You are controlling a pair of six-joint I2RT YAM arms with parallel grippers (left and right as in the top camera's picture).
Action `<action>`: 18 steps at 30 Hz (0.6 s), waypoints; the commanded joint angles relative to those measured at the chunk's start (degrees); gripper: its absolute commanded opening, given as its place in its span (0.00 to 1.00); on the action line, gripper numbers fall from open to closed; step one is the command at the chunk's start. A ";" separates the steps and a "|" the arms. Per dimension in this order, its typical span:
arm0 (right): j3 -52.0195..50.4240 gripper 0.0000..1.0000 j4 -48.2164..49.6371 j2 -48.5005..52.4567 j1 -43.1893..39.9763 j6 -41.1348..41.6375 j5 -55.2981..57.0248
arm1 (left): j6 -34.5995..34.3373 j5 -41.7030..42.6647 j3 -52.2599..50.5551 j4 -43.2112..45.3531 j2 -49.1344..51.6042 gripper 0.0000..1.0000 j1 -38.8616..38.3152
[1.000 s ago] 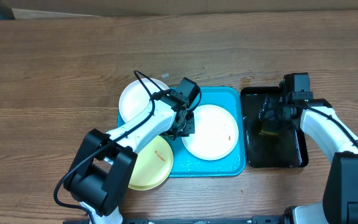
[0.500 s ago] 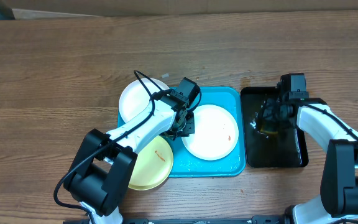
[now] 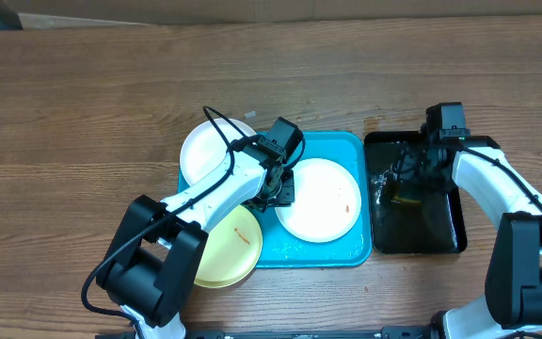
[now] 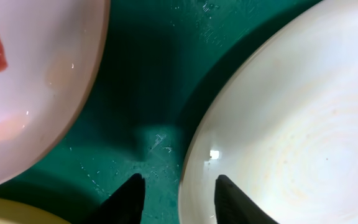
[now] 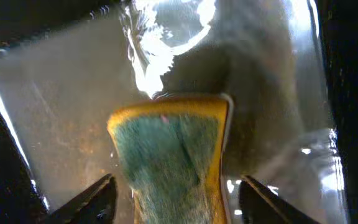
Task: Clean dirty plates on tray and stack at the side
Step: 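Close the right gripper on the sponge and lift it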
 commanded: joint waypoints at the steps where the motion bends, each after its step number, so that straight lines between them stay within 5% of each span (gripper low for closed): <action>1: 0.85 0.57 -1.22 -1.31 0.22 0.00 0.52 | 0.33 -0.37 1.18 -0.02 0.90 0.33 0.31; 18: 0.83 0.56 -3.10 -1.31 0.22 0.02 0.44 | 0.33 -0.39 0.50 0.04 0.96 0.24 0.22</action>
